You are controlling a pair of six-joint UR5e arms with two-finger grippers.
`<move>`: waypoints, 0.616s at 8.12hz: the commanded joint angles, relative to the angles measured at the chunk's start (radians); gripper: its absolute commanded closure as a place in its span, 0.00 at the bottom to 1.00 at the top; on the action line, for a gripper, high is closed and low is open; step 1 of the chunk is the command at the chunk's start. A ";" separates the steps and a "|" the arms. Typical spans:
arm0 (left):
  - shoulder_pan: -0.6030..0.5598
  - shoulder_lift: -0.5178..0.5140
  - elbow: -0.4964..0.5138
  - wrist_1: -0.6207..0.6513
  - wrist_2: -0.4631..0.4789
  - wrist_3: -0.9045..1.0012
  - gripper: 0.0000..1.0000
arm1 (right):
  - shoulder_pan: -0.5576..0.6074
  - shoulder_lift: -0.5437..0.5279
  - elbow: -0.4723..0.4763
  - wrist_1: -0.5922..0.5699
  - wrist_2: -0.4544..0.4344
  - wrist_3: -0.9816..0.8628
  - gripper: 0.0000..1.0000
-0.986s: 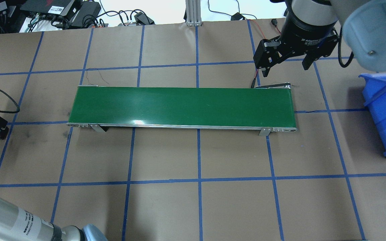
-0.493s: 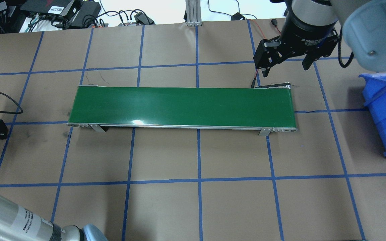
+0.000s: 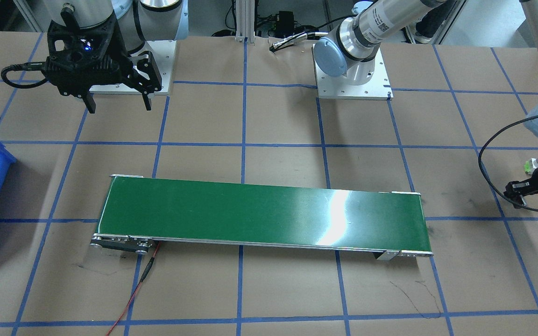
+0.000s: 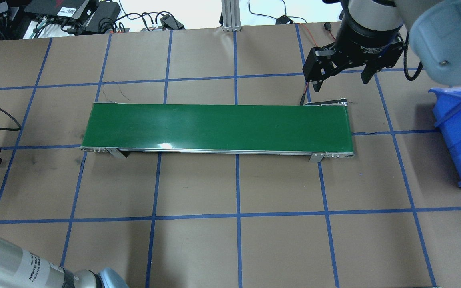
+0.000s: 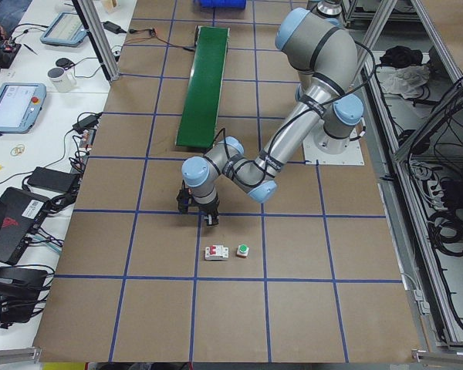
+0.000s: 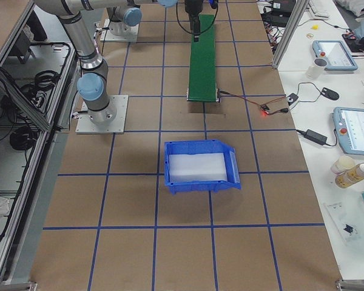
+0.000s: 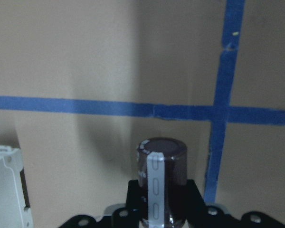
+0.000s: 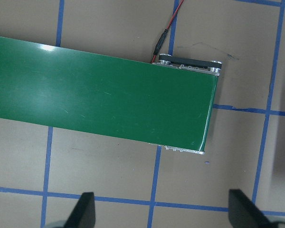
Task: Move capacitor from left to right
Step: 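Close the left gripper on the brown capacitor and lift it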
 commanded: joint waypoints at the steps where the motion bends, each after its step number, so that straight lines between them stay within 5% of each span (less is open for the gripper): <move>1: -0.040 0.136 0.003 -0.067 -0.014 0.001 1.00 | 0.000 0.000 0.000 0.000 0.000 0.000 0.00; 2: -0.078 0.181 0.005 -0.101 -0.082 -0.008 1.00 | 0.000 0.000 0.001 0.000 0.000 0.000 0.00; 5: -0.341 0.259 0.005 -0.106 -0.094 -0.175 1.00 | 0.000 0.000 0.001 0.000 0.000 0.000 0.00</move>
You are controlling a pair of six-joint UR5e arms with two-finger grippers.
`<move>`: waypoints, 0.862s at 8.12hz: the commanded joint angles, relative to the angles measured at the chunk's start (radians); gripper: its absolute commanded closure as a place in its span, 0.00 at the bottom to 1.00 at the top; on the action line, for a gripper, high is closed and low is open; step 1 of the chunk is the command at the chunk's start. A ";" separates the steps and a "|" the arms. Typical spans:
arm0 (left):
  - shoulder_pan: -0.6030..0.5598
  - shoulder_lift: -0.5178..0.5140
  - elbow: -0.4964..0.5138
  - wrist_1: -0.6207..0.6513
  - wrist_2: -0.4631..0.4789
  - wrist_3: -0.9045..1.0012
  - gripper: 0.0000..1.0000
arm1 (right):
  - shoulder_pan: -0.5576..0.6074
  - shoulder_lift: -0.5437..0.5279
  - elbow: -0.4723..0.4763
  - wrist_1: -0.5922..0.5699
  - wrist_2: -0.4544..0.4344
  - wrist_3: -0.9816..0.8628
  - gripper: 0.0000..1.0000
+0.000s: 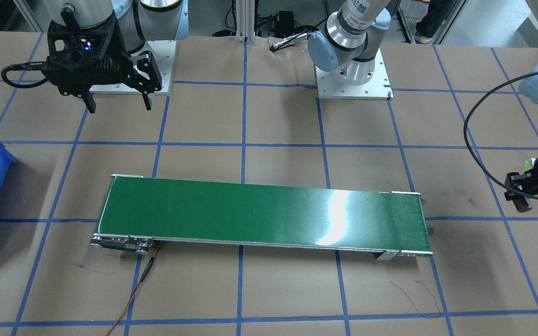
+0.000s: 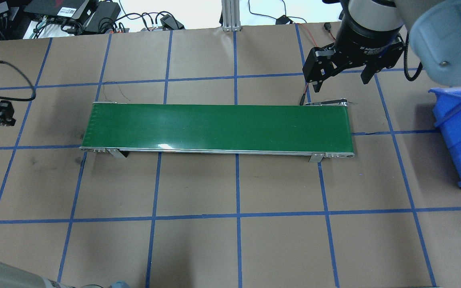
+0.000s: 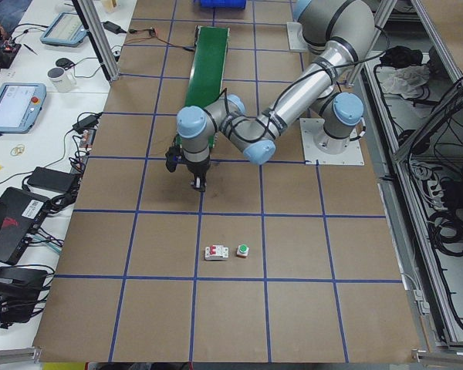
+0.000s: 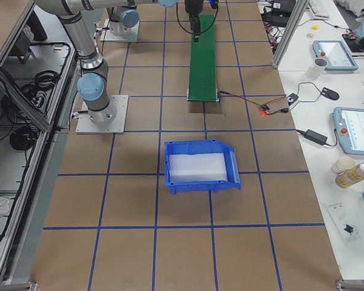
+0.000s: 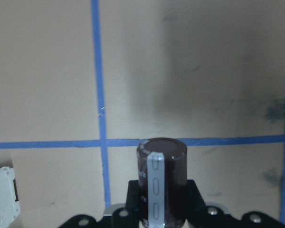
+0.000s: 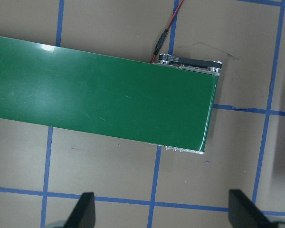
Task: Move capacitor from left to right
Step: 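Carry the capacitor with the left gripper over the conveyor's near end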
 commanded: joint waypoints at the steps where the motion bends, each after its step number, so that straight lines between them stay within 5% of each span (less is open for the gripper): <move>1: -0.264 0.051 0.002 -0.003 -0.010 -0.207 1.00 | 0.000 0.002 0.000 0.000 0.000 0.000 0.00; 4: -0.356 0.031 -0.001 0.009 -0.096 -0.267 1.00 | 0.000 0.000 0.000 0.002 -0.002 0.000 0.00; 7: -0.354 -0.022 -0.004 0.021 -0.086 -0.247 1.00 | 0.000 0.000 0.001 0.003 -0.002 0.000 0.00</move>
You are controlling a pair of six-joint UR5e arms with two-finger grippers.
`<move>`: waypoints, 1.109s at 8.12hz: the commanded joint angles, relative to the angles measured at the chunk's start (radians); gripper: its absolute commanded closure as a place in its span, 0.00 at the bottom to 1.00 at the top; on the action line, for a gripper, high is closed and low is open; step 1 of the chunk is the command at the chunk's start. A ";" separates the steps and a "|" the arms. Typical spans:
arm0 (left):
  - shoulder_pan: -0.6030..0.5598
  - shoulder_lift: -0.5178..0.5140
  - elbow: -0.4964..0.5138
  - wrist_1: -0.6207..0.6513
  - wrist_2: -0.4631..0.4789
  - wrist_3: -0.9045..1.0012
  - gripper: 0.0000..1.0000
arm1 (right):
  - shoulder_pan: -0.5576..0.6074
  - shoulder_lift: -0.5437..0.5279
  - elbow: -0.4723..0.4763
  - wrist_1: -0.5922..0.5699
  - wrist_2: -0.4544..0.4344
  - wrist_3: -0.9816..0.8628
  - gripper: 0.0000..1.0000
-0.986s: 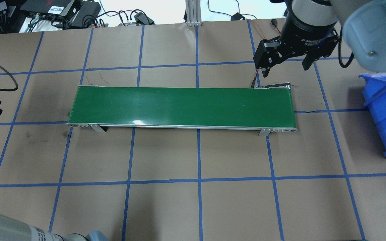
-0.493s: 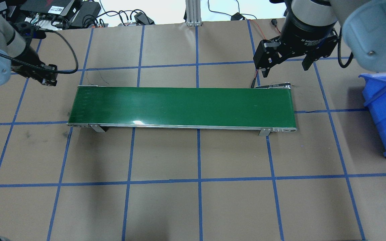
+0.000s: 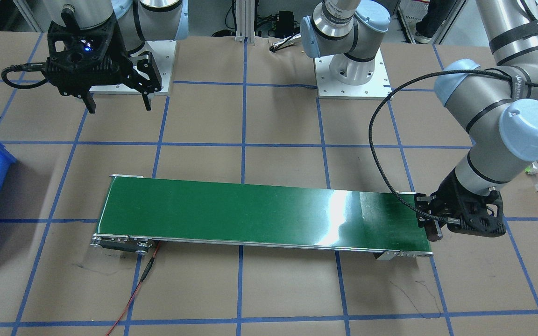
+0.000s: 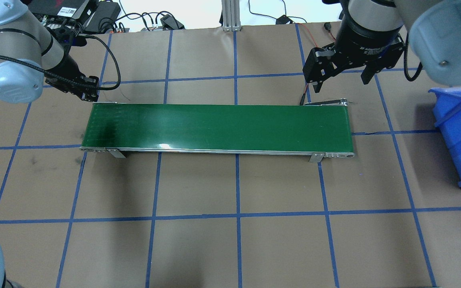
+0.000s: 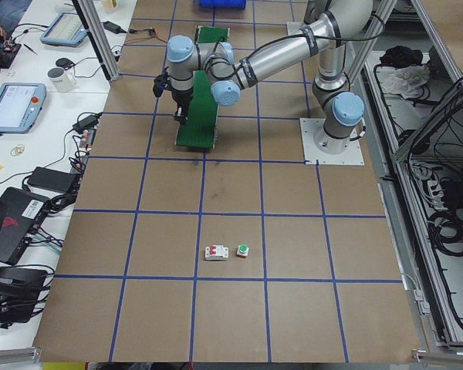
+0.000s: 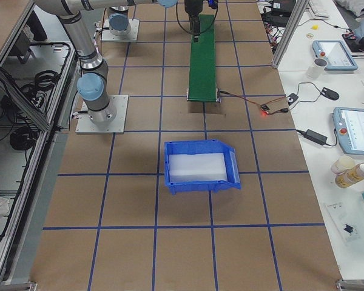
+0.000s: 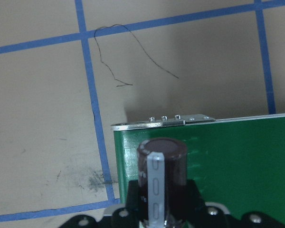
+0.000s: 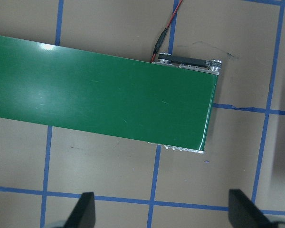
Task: Move capacitor from left to right
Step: 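Carry the capacitor with the left gripper over the conveyor's near end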
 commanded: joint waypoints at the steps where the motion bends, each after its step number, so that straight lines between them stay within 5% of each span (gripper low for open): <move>1: -0.001 -0.048 -0.005 0.004 0.005 0.005 1.00 | 0.000 0.000 -0.001 0.005 0.000 0.000 0.00; 6: -0.001 -0.077 -0.011 -0.007 0.023 -0.040 0.99 | 0.000 0.000 0.000 0.006 0.000 0.005 0.00; 9: -0.001 -0.097 -0.012 -0.010 0.012 -0.064 0.79 | 0.000 0.000 0.000 0.007 0.001 0.003 0.00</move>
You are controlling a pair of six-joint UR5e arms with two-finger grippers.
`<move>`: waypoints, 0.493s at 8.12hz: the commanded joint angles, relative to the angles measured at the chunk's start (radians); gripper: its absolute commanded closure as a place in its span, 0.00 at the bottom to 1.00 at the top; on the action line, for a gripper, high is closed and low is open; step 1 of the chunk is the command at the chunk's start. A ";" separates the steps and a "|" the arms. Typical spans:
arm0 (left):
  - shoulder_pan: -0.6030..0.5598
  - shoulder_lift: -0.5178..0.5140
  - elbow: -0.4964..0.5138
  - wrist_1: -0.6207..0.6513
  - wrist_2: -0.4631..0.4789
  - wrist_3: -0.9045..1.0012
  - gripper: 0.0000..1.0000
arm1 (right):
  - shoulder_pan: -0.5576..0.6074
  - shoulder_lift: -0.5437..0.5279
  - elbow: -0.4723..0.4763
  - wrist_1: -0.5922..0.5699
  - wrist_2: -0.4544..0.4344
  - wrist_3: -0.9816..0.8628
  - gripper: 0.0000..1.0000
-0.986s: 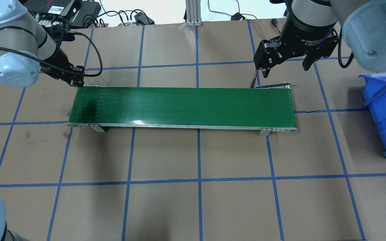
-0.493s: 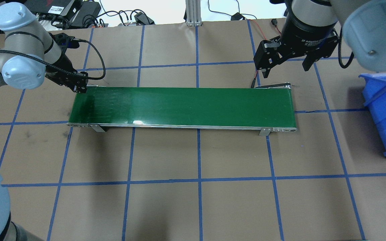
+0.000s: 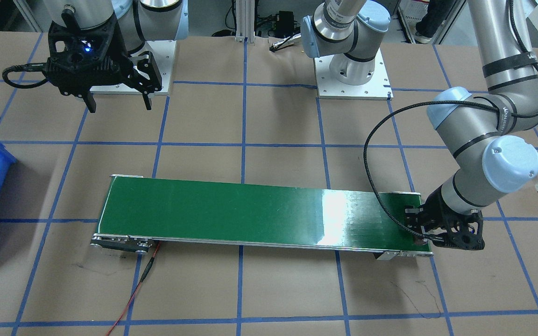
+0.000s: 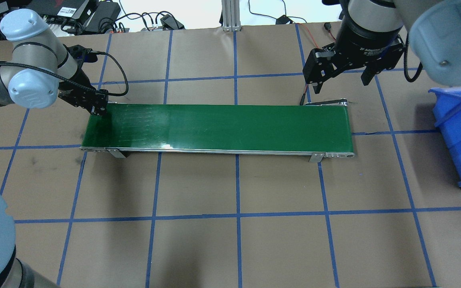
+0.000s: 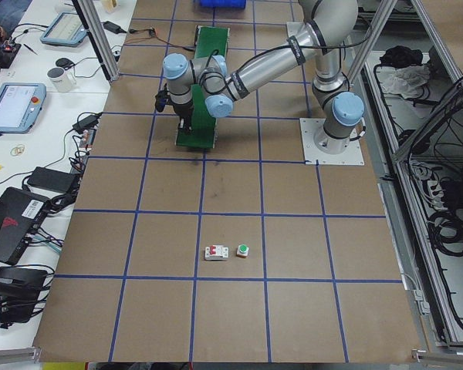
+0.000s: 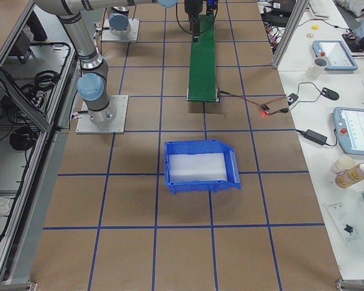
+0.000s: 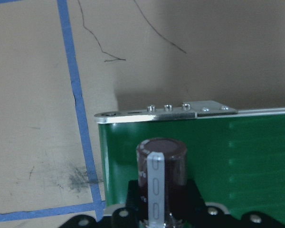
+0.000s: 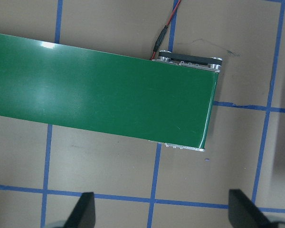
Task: Move capacitor from left to right
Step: 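Carry the capacitor with the left gripper over the conveyor's near end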
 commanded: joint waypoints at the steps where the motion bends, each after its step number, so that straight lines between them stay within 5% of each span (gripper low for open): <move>1: 0.000 -0.013 -0.001 -0.002 -0.003 -0.048 0.64 | 0.000 0.000 0.000 0.000 -0.001 0.000 0.00; 2: 0.000 -0.013 -0.001 -0.002 0.001 -0.048 0.50 | 0.000 0.000 -0.001 0.000 -0.001 0.000 0.00; 4: -0.018 0.007 0.007 -0.003 -0.008 -0.047 0.06 | 0.000 0.000 0.000 0.000 -0.001 0.000 0.00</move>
